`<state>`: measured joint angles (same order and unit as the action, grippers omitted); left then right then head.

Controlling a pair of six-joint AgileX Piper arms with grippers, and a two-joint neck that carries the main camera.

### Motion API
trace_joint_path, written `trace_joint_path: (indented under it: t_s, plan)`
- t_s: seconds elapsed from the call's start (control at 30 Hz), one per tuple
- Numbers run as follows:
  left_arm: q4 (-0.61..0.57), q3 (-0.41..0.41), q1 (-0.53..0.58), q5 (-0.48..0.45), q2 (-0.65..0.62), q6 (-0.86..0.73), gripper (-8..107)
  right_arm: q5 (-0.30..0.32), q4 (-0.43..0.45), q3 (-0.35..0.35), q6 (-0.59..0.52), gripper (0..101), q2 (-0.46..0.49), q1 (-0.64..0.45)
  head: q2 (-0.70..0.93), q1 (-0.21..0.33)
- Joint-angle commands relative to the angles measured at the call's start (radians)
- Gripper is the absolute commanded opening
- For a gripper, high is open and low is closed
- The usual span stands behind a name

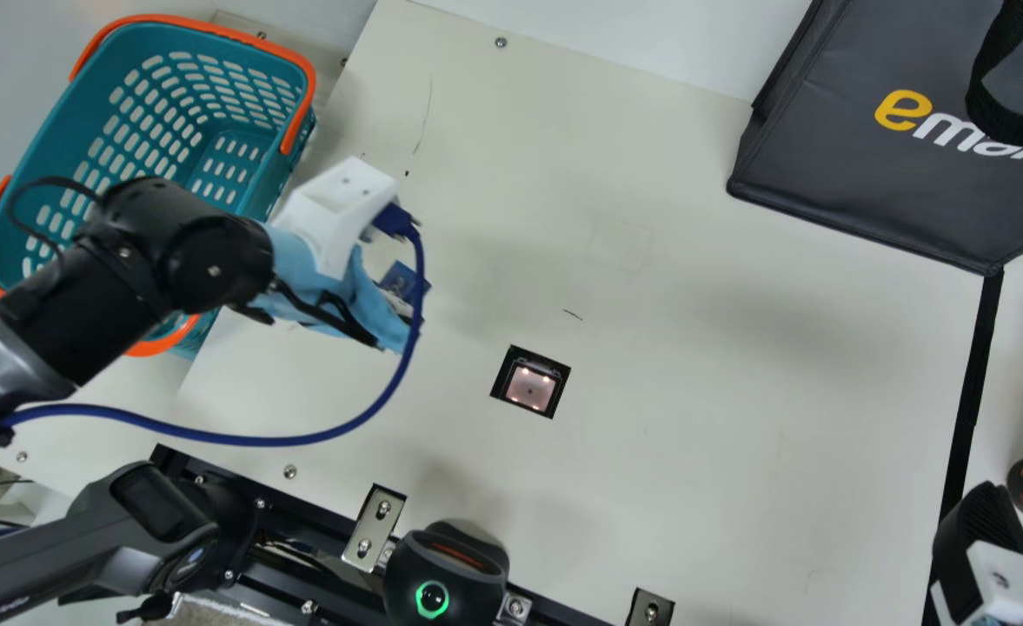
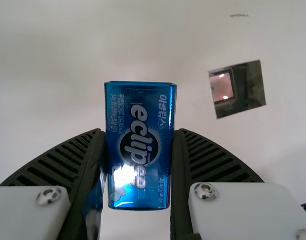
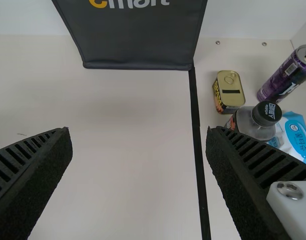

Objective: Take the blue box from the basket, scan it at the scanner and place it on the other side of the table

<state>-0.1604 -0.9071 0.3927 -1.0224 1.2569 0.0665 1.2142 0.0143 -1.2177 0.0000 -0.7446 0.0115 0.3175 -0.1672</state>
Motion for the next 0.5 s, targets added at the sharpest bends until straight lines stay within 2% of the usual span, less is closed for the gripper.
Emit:
trace_joint_path:
  t_s: [0.0,0.47]
  plan:
    - [0.004,0.006,0.062,0.014,0.014,0.063,-8,0.000,0.000,0.000,0.000,95,0.000,0.000,0.004,0.029]
    - [0.021,0.014,0.236,0.097,0.112,0.294,-8,0.000,0.000,0.000,0.000,95,0.000,0.000,0.004,0.029]
